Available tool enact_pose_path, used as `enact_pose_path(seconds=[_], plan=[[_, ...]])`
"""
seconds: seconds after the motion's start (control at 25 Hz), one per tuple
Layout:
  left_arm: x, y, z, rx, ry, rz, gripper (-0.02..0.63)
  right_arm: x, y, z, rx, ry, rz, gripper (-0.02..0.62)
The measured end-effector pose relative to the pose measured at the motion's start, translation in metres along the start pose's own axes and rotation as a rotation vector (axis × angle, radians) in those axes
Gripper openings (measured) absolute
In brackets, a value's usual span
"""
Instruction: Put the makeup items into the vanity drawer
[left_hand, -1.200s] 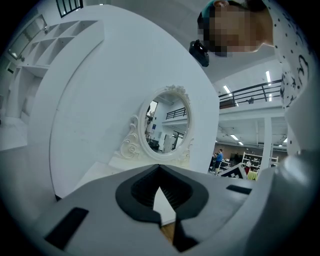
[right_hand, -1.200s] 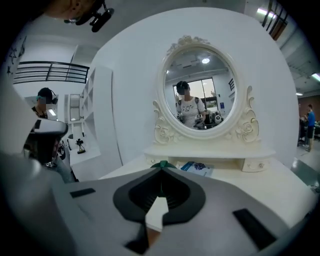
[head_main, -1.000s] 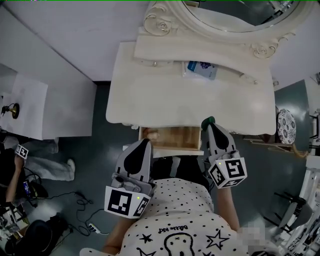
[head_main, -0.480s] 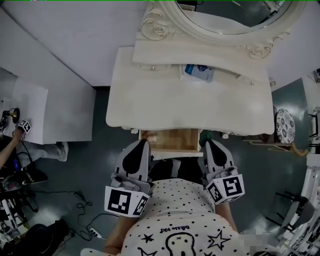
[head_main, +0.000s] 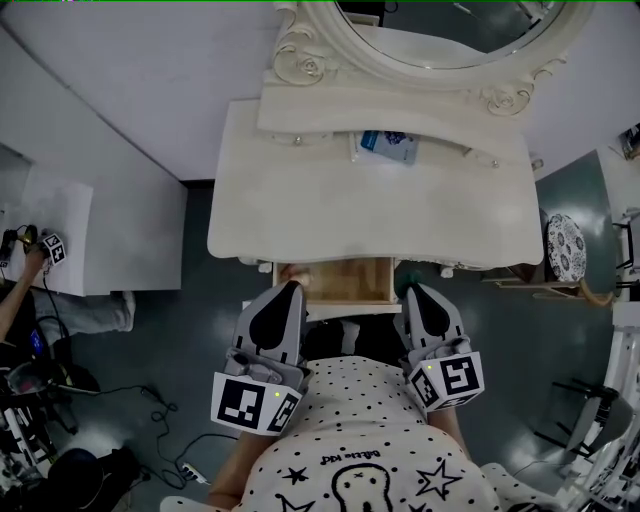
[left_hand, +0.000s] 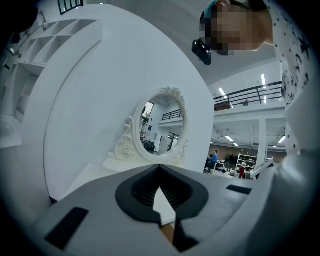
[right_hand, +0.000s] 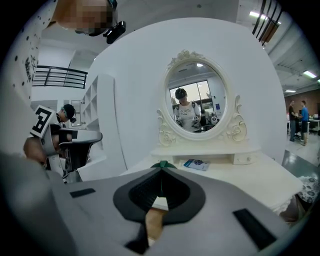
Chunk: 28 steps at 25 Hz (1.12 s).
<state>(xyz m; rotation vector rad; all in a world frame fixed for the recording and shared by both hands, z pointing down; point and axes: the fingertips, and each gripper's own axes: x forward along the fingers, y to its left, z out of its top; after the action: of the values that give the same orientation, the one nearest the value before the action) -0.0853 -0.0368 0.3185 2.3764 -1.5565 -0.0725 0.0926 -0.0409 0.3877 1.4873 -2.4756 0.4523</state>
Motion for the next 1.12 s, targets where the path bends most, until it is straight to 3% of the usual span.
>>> enact_pose_path(seconds=[0.6,0.92,1.12], plan=[[0.001,-0.002,0.0,0.0,-0.001,0.0,-0.004,-0.001,-0.003,-0.003,-0.011,0.003,-0.003,0.008],[-0.005,0.002,0.0,-0.001,-0.002,0.035,-0.005,0.02,0.004,-0.015,-0.099,0.054,0.103,0.009],[-0.012,0.008,-0.002,-0.004,0.001,0.079,-0.005,0.045,0.009,-0.049,-0.177,0.152,0.181,0.008]])
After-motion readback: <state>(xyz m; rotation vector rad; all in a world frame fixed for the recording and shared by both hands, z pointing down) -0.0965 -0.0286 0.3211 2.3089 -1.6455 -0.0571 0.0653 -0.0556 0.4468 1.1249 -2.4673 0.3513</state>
